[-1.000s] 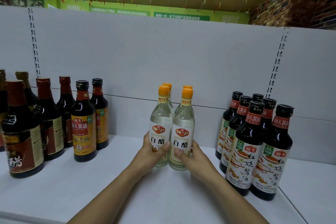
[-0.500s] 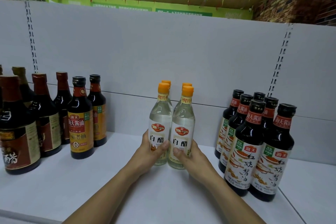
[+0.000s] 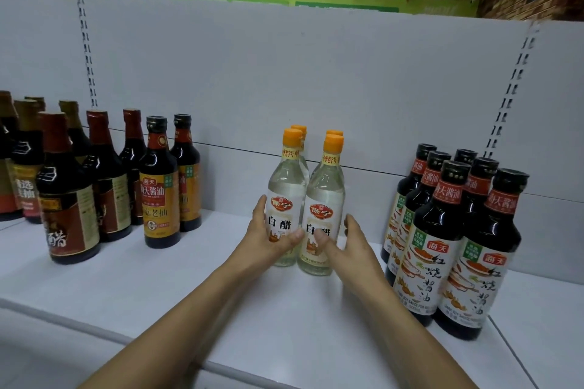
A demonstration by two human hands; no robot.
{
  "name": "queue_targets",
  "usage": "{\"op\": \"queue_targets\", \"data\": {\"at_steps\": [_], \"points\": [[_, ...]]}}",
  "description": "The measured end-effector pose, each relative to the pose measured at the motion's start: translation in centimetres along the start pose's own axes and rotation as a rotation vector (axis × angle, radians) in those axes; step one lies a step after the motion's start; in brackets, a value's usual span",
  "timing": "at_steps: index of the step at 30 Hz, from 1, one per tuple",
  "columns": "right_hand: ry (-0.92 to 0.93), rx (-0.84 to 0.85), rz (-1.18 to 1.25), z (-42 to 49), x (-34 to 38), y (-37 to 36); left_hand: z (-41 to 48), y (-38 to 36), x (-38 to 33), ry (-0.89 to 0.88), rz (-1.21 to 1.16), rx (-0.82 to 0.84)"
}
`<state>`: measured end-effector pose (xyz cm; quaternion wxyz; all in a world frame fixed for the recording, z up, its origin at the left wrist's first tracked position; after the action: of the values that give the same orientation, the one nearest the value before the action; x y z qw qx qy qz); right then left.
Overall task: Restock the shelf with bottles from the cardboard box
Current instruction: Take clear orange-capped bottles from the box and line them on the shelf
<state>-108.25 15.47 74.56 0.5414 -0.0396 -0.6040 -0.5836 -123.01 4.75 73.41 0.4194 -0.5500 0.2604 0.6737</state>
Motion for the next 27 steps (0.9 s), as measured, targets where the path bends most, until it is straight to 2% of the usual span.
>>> {"op": "queue_targets", "data": {"at_steps": [3, 6, 13, 20, 27], "points": [[0.018, -0.114, -0.077, -0.6, 1.2, 2.1, -1.1, -0.3, -1.3, -0.019, 0.094, -0.059], [0.116, -0.222, -0.064, -1.3, 3.6, 4.4, -2.2, 0.0, -3.4, -0.041, 0.213, -0.168], [0.352, -0.309, -0.009, -2.8, 10.3, 5.9, -5.5, 1.1, -9.2, -0.199, 0.302, -0.313], [0.547, -0.166, 0.088, -5.7, 17.0, 1.1, -12.5, 5.2, -12.9, -0.309, 0.322, -0.51], [0.72, 0.154, 0.243, -11.7, 24.8, -7.9, -24.0, 12.3, -14.2, -0.302, 0.395, -0.798]]}}
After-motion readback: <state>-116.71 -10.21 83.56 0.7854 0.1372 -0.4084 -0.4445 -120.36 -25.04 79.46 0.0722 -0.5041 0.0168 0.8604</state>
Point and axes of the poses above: each hand's wrist, its own z-axis towards the middle knuckle, its own y-axis out of the back of the hand, x = y × z, the point moved 8 cm from there along z, towards the middle knuckle, and after that the axes turned 15 degrees about -z, right-handed, at the moved point
